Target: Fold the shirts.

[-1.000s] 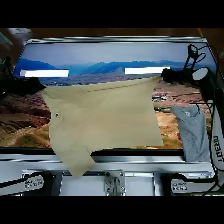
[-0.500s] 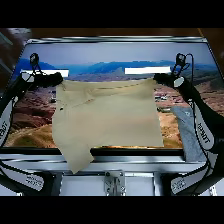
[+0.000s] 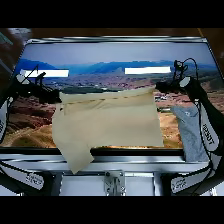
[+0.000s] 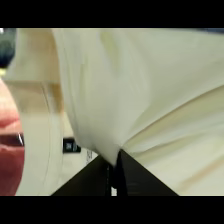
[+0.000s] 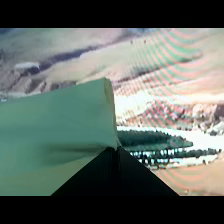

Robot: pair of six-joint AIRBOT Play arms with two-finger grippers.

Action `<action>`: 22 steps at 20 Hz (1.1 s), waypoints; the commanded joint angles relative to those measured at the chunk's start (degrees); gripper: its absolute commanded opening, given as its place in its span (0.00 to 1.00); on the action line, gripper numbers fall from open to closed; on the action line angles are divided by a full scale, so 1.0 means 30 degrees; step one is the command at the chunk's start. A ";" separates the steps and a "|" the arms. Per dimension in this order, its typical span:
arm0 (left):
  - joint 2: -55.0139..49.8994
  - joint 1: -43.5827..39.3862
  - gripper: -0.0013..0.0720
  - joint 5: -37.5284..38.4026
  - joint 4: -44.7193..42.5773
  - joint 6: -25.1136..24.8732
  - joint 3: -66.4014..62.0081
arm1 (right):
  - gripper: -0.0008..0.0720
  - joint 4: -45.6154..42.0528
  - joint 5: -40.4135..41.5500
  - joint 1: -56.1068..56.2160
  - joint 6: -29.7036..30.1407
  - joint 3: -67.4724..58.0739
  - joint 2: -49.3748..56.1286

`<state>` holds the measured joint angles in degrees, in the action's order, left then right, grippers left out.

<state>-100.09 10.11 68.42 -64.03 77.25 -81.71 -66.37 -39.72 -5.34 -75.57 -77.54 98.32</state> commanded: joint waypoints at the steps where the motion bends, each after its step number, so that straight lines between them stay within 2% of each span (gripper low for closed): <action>1: -0.0583 0.0058 0.07 0.3942 -0.0823 0.0794 -0.0015 | 0.09 -0.1209 -0.4146 -0.0321 -0.1916 0.0015 0.0262; 8: -0.0809 -0.0656 0.09 0.4036 -0.0838 0.1530 -0.0022 | 0.09 -0.0998 -0.5355 -0.0197 -0.2769 0.0007 0.0809; 9: -0.0765 -0.0525 0.28 0.4240 -0.0838 0.1763 -0.0029 | 0.15 -0.0969 -0.5501 -0.0284 -0.2776 -0.0015 0.0699; 10: -0.0670 -0.0342 0.56 0.4699 -0.0838 0.2011 -0.0095 | 0.37 -0.0823 -0.5785 -0.0372 -0.2790 -0.0109 0.0510; 11: -0.0503 -0.0051 0.66 0.5428 -0.0838 0.2011 -0.0306 | 0.70 -0.0845 -0.6317 -0.0488 -0.2732 -0.0299 0.0131; 12: -0.0189 0.0284 0.66 0.6113 -0.0838 0.2018 -0.0532 | 0.81 -0.1086 -0.7002 -0.0663 -0.2557 -0.0525 -0.0350; 14: 0.1042 0.1115 0.67 0.7169 -0.0845 0.2149 -0.0743 | 0.81 -0.1989 -0.8801 -0.1399 -0.2091 -0.0918 -0.1588; 17: 0.4109 0.2302 0.67 0.8240 -0.0903 0.1894 0.1362 | 0.81 -0.4102 -1.3457 -0.3512 -0.1982 -0.0903 -0.3220; 19: 0.6994 0.3038 0.67 0.7169 -0.0882 0.1749 0.5734 | 0.81 -0.4116 -1.5533 -0.5311 -0.0969 -0.0233 -0.3934; 22: 1.0885 0.3876 0.67 0.4707 -0.0401 0.1195 1.3216 | 0.81 -0.3745 -1.5803 -0.7533 -0.0495 0.1202 -0.4962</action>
<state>-77.41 19.18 87.57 -66.50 82.32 -58.70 -77.19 -81.76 -22.22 -79.13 -76.73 86.37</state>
